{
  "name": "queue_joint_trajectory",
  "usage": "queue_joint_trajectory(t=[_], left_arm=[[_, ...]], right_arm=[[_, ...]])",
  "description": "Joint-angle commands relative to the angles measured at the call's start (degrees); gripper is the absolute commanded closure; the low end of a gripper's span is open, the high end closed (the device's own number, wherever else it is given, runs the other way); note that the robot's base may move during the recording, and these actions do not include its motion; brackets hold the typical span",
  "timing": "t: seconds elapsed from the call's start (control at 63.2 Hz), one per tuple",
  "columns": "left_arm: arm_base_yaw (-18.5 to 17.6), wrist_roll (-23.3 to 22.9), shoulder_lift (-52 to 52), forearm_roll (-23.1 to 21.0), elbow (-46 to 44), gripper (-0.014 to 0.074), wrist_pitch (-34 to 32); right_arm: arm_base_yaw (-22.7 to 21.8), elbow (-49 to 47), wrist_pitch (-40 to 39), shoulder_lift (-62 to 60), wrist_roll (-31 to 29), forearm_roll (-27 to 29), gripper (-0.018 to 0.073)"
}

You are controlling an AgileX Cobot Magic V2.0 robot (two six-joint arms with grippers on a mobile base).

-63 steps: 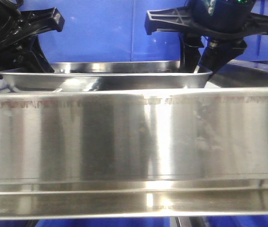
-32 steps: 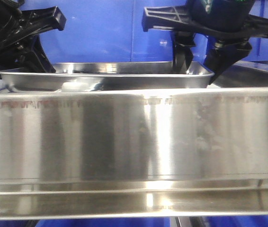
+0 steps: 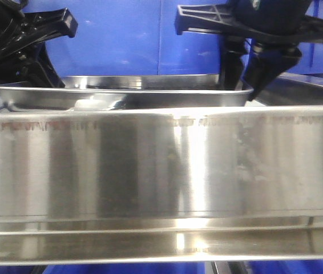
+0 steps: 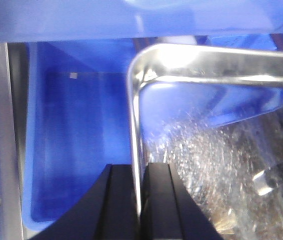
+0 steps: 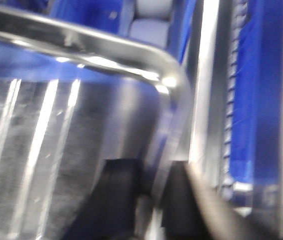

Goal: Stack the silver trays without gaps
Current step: 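Lift the silver tray up off the stack with both grippers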

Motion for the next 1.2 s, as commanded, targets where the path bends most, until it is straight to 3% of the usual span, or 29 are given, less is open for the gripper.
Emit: queue_joint_trajectory(t=[0.0,0.728,0.934,1.187], left_arm=[[-0.36,0.06,-0.19,-0.98,-0.21,0.0613,1.66],[-0.36,0.06,-14.46,-0.83,-0.21,0.0613,-2.31],[-0.36,0.06,-16.08,-0.83,-0.30,0.0613,-2.54],[-0.36,-0.48,-16.08,-0.60,-3.64,0.0614,-2.27]], right_arm=[[0.42,0.77,-1.07,0.67,-1.16,1.17,0.0639],[0.90,0.77,-8.18,-6.40,-1.16,-4.89,0.0637],[2.73,0.77,-11.57,-11.43,-0.42,-8.45,0.0637],[6.09,0.66,-11.18,-13.65,7.73,-19.23,0.0637]])
